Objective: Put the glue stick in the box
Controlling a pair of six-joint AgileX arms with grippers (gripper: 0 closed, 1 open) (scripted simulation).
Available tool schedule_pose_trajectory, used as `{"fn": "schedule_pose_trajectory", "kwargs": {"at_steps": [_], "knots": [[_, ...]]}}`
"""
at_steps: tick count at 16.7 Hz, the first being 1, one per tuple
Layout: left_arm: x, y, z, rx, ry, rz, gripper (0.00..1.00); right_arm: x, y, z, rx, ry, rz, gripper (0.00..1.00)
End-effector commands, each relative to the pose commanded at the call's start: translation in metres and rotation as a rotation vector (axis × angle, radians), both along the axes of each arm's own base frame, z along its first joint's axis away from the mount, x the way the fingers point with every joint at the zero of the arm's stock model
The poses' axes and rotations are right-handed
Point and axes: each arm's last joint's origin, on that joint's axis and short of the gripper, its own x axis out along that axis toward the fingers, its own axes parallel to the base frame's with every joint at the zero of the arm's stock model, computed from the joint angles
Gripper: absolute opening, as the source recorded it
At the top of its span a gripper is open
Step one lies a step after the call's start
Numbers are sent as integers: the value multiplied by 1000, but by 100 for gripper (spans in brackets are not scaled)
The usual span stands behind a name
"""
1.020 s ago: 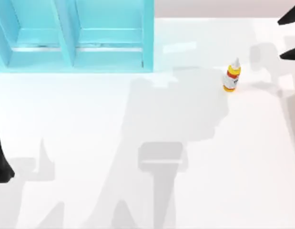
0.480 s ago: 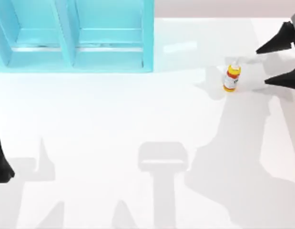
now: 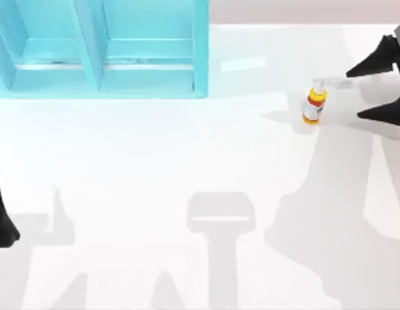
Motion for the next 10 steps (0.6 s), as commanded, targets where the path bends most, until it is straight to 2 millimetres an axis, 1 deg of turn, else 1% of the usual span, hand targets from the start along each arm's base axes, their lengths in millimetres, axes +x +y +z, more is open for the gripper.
{"fn": "schedule_pose_trajectory", "kwargs": {"at_steps": [2, 4, 7, 10], "knots": [[0, 0, 0, 0, 0, 0, 100, 1, 2, 3, 0, -2, -3, 100], [0, 0, 0, 0, 0, 0, 100, 3, 10, 8, 0, -6, -8, 100], [0, 0, 0, 0, 0, 0, 100, 7, 34, 10, 0, -7, -8, 100], [0, 0, 0, 0, 0, 0, 100, 10, 59, 1, 1, -5, -7, 100]]}}
